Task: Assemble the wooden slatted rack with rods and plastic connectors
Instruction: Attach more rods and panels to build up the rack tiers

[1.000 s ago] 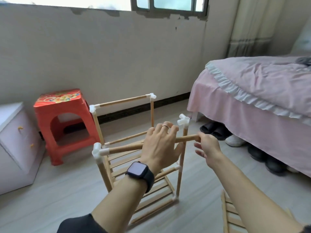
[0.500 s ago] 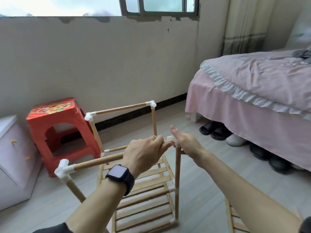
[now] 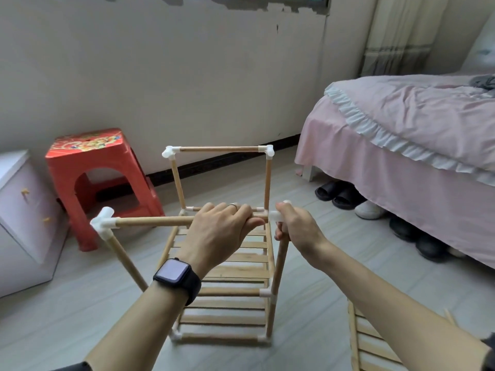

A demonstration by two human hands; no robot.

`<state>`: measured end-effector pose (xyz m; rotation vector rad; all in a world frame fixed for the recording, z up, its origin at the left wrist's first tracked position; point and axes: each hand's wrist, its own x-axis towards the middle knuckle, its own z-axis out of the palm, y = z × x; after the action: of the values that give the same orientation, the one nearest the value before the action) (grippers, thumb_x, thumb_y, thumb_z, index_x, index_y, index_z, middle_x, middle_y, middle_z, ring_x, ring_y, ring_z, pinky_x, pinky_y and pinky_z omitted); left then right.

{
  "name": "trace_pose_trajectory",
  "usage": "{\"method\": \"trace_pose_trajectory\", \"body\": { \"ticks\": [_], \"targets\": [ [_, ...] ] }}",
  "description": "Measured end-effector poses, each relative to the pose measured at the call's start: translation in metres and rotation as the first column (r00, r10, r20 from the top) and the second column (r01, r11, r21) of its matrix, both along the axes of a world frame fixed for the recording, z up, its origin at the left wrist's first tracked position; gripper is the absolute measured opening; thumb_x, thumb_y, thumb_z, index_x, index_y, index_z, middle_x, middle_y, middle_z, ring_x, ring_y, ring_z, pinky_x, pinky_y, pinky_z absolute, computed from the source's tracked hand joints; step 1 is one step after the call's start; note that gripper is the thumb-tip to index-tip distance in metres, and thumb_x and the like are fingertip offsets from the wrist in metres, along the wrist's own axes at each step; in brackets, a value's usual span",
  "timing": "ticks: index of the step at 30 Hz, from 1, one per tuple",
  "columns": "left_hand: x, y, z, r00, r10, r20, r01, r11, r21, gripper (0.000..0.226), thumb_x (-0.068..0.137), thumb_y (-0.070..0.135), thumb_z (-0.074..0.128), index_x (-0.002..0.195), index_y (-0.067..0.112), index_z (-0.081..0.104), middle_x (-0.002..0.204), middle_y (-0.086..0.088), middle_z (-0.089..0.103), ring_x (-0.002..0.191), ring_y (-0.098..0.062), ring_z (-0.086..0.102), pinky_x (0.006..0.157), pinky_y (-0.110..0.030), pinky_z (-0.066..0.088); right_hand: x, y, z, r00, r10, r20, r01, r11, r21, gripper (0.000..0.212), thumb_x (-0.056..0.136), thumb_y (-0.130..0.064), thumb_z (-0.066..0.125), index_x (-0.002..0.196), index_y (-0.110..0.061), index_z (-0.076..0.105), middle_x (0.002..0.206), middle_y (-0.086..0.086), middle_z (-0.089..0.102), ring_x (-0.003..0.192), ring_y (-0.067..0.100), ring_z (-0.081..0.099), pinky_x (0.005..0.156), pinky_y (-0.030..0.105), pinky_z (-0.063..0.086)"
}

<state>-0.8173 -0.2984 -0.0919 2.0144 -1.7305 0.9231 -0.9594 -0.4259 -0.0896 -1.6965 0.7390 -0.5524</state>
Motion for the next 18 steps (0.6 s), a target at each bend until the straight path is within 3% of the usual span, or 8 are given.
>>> {"method": "trace_pose_trajectory", "body": {
  "ticks": [5,11,14,18],
  "targets": [
    [-0.002,0.001,-0.006,1.000,0.012,0.025,-0.012,1.000,-0.007,0.044,0.107,0.052,0.028,0.092,0.022,0.057,0.072,0.009,0.057,0.056,-0.013,0.049,0.059,-0.030,0.038,-0.003,0.004,-0.002,1.000,0.008,0.004,-0.008,0.999,-0.034,0.046,0.105,-0.037,0.040,0.070,-0.012,0.055,0.065,0.006,0.056,0.065,0.019,0.056,0.076,0.041,0.052],
    [-0.010,0.002,-0.004,0.999,0.007,0.037,-0.008,1.000,0.016,0.043,0.108,0.050,0.027,0.094,0.022,0.057,0.075,0.007,0.058,0.060,-0.015,0.052,0.061,-0.030,0.030,-0.002,0.008,-0.006,1.000,0.020,0.014,-0.020,0.998,-0.057,0.048,0.104,-0.039,0.042,0.067,-0.012,0.055,0.061,0.003,0.056,0.064,0.018,0.056,0.074,0.043,0.052],
    [-0.011,0.005,-0.005,0.999,-0.015,0.035,0.014,0.999,0.031,0.034,0.101,0.053,0.045,0.094,0.022,0.057,0.075,0.007,0.059,0.061,-0.017,0.055,0.060,-0.031,0.033,-0.003,0.007,-0.010,0.998,0.062,0.033,-0.061,0.997,-0.037,0.047,0.102,-0.042,0.044,0.066,-0.014,0.054,0.058,-0.003,0.054,0.064,0.018,0.056,0.079,0.050,0.054],
    [-0.010,0.006,-0.004,1.000,-0.017,0.026,0.016,0.998,0.055,0.028,0.091,0.049,0.062,0.092,0.022,0.057,0.075,0.007,0.061,0.063,-0.018,0.060,0.060,-0.033,0.042,-0.003,0.005,-0.009,0.992,0.118,0.051,-0.119,0.993,0.022,0.044,0.099,-0.045,0.046,0.075,-0.010,0.058,0.064,0.001,0.055,0.066,0.020,0.057,0.078,0.045,0.052]
  ]
}}
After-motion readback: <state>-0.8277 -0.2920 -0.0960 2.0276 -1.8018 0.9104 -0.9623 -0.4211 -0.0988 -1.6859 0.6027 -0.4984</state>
